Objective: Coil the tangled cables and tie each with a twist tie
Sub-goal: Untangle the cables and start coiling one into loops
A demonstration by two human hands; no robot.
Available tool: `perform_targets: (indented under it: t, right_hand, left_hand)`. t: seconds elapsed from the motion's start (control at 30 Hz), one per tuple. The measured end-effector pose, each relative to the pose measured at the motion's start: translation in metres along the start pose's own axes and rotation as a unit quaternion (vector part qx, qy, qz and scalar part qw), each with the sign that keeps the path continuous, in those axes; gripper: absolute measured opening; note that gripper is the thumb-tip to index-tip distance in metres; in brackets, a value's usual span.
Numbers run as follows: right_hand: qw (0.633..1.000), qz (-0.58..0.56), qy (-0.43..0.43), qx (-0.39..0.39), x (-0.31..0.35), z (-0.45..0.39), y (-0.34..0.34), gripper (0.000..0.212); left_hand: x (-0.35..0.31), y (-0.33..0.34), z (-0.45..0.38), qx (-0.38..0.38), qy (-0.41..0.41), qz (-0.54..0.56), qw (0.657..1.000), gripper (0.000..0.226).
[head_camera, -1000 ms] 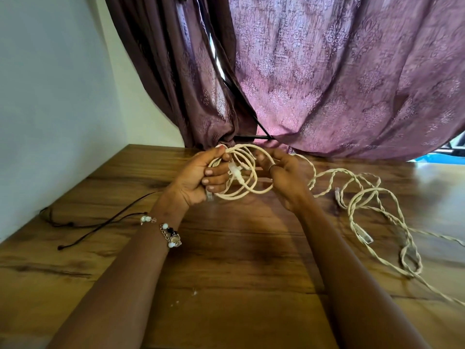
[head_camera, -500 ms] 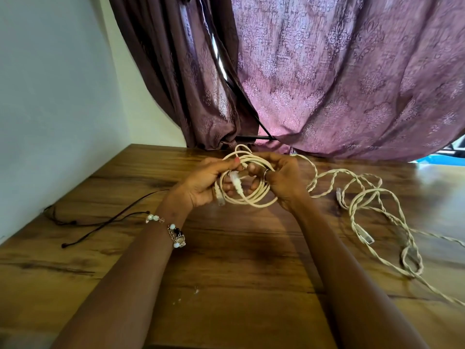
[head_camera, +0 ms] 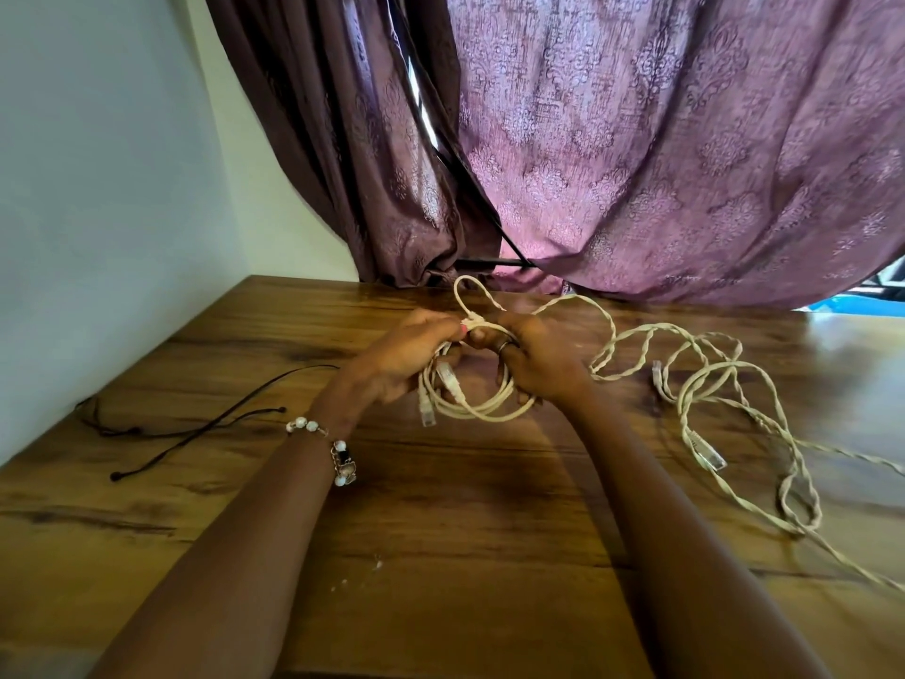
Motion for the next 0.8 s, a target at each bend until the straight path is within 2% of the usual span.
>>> perform_targets:
  t: [0.07,0.13,0.27,0.33,0.4,0.5,0.6,0.73,0.8]
  right_hand:
    - [1.0,-0.022,-0.003,-0.009,0.003,0.0,0.0,0.019]
    - [0.997,-0.058,-0.004,-0.054,0.003,-0.002,-0.002,0.016]
    - [0.959,-0.248,0.056,-0.125,-0.004,-0.004,-0.01,0.041]
    - [0.922,-0.364,0.069,-0.113,-0.006,-0.002,-0.012,0.038]
    - [0.902,-0.417,0.082,-0.074,-0.006,-0.001,-0.009,0.023]
    - [0.903,-0.419,0.081,-0.048,-0.01,0.0,-0.004,0.013]
    - [0.9,-0.429,0.061,-0.045,-0.014,0.0,-0.006,0.017]
    - [0.962,-0.271,0.025,-0.024,-0.01,-0.001,-0.005,0.028]
    - [0.973,-0.23,0.008,-0.032,-0.004,-0.003,0.0,0.024]
  left_hand:
    - [0.001,0.0,-0.003,0.001,0.009,0.033,0.999,0.037]
    - [0.002,-0.003,-0.007,-0.024,0.012,0.076,0.997,0.034]
    - [0.003,-0.013,-0.012,-0.083,-0.001,0.198,0.977,0.027]
    - [0.005,-0.022,-0.013,-0.12,-0.006,0.23,0.966,0.027]
    - [0.005,-0.021,-0.012,-0.129,-0.007,0.262,0.957,0.026]
    - [0.002,-0.012,-0.011,-0.127,0.003,0.334,0.934,0.024]
    - [0.0,-0.012,-0.011,-0.126,0.015,0.395,0.91,0.026]
    - [0.001,-0.016,-0.011,-0.125,0.026,0.468,0.875,0.032]
    - [0.001,-0.014,-0.011,-0.122,0.027,0.486,0.865,0.037]
Point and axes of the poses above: each hand's wrist, its own z-axis away from the middle knuckle, its own y-axis out of the palm, x = y × z, the point moved 4 cm from there along -z, towards the middle knuckle, and after that the axes turned 6 degrees about x, right-handed, at the moved point
